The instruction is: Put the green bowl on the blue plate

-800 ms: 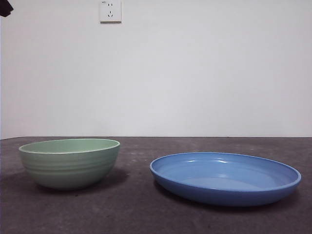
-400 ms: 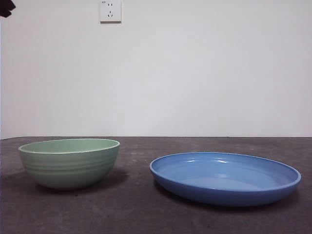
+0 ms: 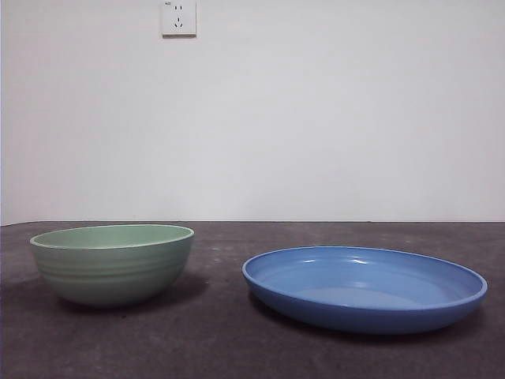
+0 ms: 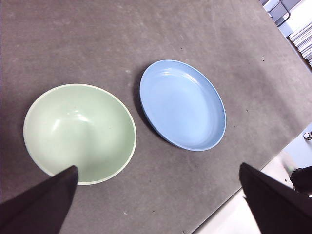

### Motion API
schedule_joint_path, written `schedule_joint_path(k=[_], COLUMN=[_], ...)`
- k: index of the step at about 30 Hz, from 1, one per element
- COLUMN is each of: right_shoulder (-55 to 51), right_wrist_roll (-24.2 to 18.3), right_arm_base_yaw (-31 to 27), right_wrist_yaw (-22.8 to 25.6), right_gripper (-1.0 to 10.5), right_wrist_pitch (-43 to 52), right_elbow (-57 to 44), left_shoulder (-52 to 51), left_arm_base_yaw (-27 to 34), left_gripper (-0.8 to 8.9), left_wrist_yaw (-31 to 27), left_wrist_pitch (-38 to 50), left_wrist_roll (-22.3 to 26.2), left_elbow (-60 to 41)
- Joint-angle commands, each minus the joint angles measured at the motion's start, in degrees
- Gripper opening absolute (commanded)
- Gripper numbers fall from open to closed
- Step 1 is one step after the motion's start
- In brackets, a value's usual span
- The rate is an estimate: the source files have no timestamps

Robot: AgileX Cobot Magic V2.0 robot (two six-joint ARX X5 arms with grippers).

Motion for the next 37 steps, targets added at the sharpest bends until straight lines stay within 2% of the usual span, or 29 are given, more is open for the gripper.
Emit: schedule_joint_path(k=[1,7,15,30,34,37], right_shoulder=[0.3,0.3,0.3,0.3,0.3,0.3], right_wrist_roll=[-0.6,-0.6,-0.6,-0.6,-0.6,-0.6], right_arm_base_yaw=[0.2,0.2,0.2,0.2,0.2,0.2], right_wrist_yaw=[-0.1,-0.2,-0.2,-0.2,-0.2,-0.2], right_gripper=[6.6,6.6,6.6,6.6,6.6,6.6], right_wrist_pitch=[0.4,0.5,0.5,0.5,0.5,0.5], right_elbow=[0.9,0.9,0.9,0.9,0.9,0.9], left_shoulder=[0.3,1.0,7.3,28.0,32.5,34.9], left_arm_base_yaw=[-0.2,-0.2,-0.2,-0.2,-0.2,-0.2], left_gripper=[6.03,6.16,6.17,6.31,7.15,7.24], left_wrist_yaw=[0.2,-2.1,-13.2,-14.6,-16.2,-16.3], left_wrist_pitch=[0.8,1.1,1.2,9.1,10.4,11.6], left_wrist_roll=[1.1,1.7,1.6,0.3,0.2,0.2], left_elbow=[1.0,1.0,1.0,1.0,1.0,1.0])
